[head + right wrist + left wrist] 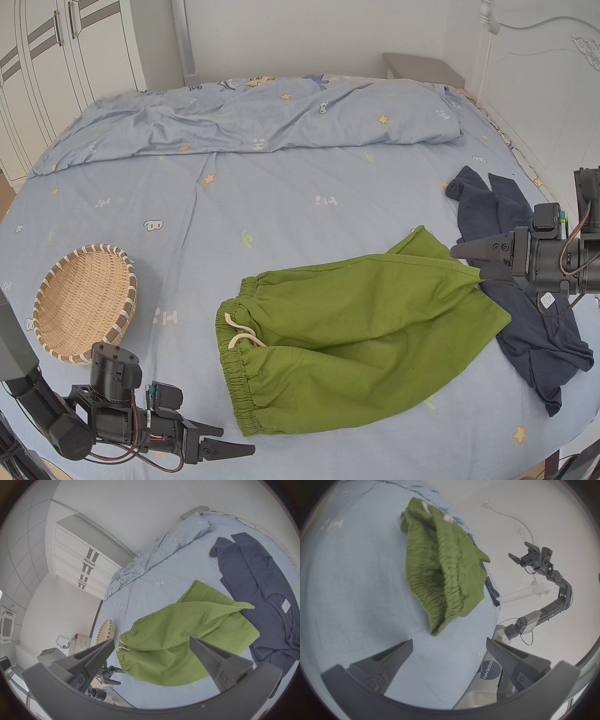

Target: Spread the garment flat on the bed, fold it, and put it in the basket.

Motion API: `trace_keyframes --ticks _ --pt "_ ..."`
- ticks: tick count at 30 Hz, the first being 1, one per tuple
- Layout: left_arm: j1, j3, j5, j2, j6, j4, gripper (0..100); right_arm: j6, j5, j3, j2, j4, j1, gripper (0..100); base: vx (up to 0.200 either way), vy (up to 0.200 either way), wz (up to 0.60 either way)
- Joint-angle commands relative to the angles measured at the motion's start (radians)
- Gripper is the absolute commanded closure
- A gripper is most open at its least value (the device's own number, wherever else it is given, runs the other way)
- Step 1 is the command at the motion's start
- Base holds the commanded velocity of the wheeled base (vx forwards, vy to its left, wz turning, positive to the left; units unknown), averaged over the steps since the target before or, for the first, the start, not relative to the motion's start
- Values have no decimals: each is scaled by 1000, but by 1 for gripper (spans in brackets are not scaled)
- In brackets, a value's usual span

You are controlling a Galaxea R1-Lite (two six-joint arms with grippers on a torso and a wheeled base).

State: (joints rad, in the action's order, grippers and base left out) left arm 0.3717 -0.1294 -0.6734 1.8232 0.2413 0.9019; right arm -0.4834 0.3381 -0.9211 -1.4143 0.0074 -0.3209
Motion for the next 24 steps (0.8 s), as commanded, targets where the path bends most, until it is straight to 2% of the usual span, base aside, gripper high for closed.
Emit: trace_keyframes --ticks 1,4,8,13,19,20,24 --pt "23 -7 23 85 6 26 0 2 -2 5 3 -3 -3 0 0 0 0" --pt "24 -19 31 103 6 49 0 2 -4 5 6 -4 -3 0 0 0 0" --pt "36 -27 64 145 3 144 0 -1 1 7 31 -3 5 0 0 0 0" --pt "58 -26 66 202 7 270 0 0 -1 10 31 -3 3 0 0 0 0" --pt "59 -29 66 261 9 347 0 0 -1 14 29 -14 5 0 0 0 0" --pt "61 -23 66 265 12 365 100 -1 -1 18 26 -18 6 0 0 0 0" --pt "75 -13 66 261 30 387 100 0 -1 19 23 -18 6 0 0 0 0"
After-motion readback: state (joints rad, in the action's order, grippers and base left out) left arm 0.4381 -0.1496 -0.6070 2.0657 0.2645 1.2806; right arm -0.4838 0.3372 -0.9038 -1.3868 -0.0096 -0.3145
